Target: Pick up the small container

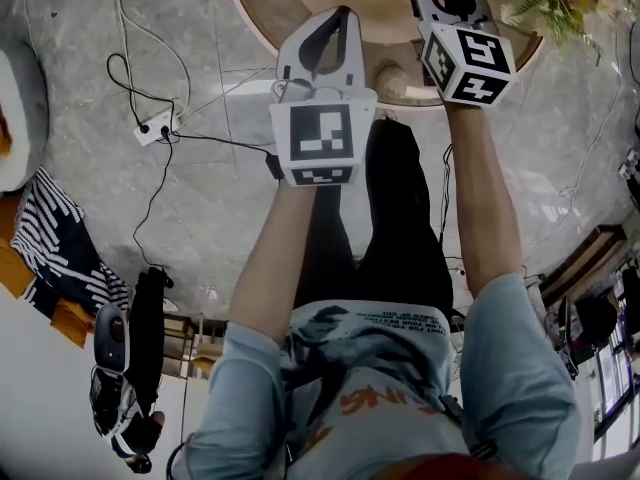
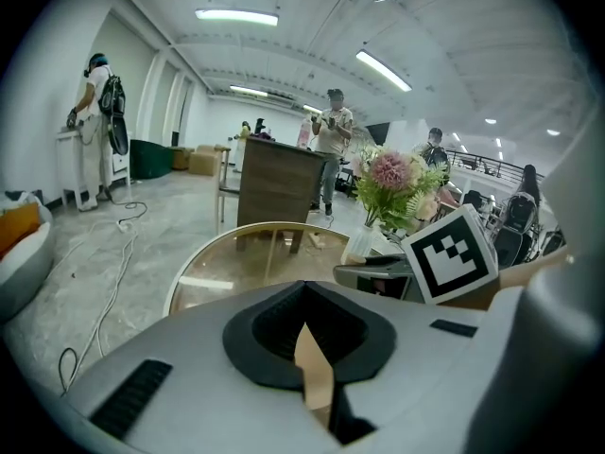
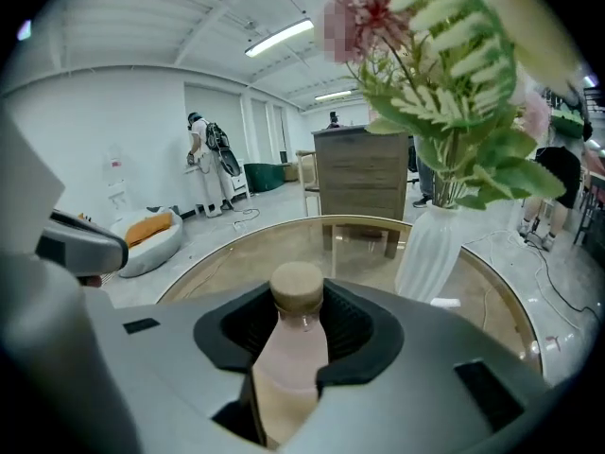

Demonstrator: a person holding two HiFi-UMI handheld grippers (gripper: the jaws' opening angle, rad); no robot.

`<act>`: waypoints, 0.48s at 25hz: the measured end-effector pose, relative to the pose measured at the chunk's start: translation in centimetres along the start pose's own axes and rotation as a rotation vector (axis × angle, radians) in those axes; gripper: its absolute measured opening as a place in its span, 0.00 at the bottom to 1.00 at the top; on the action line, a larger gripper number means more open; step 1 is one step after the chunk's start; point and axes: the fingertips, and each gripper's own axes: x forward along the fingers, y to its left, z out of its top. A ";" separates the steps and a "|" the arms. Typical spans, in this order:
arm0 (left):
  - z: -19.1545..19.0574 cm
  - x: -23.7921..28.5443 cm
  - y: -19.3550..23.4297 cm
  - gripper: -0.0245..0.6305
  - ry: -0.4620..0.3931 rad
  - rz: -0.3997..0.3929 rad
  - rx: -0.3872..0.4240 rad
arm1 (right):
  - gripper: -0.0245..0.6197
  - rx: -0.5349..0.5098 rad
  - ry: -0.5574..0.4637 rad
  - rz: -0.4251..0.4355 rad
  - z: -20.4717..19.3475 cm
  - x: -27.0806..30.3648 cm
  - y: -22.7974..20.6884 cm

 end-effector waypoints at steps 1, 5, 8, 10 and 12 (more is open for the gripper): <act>0.3 -0.3 0.1 0.07 -0.005 0.012 -0.002 | 0.27 0.007 0.008 0.007 0.1 -0.5 0.1; 2.1 -1.6 0.0 0.07 -0.027 0.063 -0.049 | 0.27 0.012 0.005 0.047 1.6 -3.2 0.9; 4.2 -2.2 -1.7 0.07 -0.078 0.061 -0.090 | 0.27 -0.021 -0.019 0.083 3.2 -5.7 1.7; 5.9 -2.2 -2.7 0.07 -0.115 0.064 -0.089 | 0.27 -0.048 -0.044 0.099 4.9 -7.2 1.9; 7.2 -2.8 -3.8 0.07 -0.135 0.071 -0.084 | 0.27 -0.059 -0.063 0.105 6.3 -9.1 1.8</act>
